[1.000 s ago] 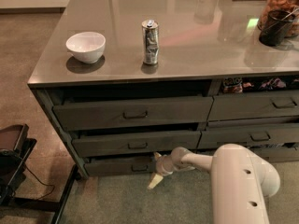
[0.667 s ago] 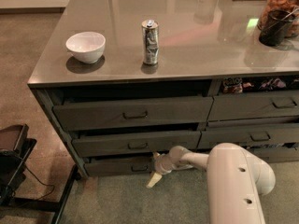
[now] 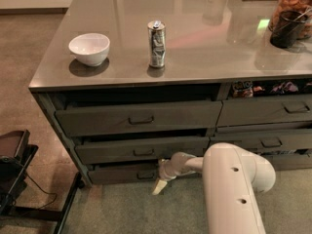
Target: Open bottom drawer
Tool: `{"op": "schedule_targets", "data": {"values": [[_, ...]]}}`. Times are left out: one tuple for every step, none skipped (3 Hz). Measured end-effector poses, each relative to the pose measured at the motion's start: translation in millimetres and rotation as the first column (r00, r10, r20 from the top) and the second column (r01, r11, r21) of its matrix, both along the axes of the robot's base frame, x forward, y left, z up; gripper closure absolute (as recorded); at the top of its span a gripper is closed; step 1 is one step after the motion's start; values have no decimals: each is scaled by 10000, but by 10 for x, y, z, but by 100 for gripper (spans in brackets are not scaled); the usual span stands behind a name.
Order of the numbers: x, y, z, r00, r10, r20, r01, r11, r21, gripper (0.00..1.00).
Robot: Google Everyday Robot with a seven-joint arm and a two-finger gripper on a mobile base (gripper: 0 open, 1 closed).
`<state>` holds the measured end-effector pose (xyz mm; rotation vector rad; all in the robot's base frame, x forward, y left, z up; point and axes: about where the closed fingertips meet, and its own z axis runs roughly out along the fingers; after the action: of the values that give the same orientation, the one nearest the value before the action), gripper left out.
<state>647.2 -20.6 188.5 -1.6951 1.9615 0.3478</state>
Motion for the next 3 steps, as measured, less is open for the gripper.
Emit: {"op": "schedule_targets", "data": {"values": [[2,-1,-17,10000,-47,19,47,10000,12,0],[2,-1,-17,10000,-47,19,47,10000,12,0],[17,-175,-56,9997,-197,153,203,9992,-351,0]]}}
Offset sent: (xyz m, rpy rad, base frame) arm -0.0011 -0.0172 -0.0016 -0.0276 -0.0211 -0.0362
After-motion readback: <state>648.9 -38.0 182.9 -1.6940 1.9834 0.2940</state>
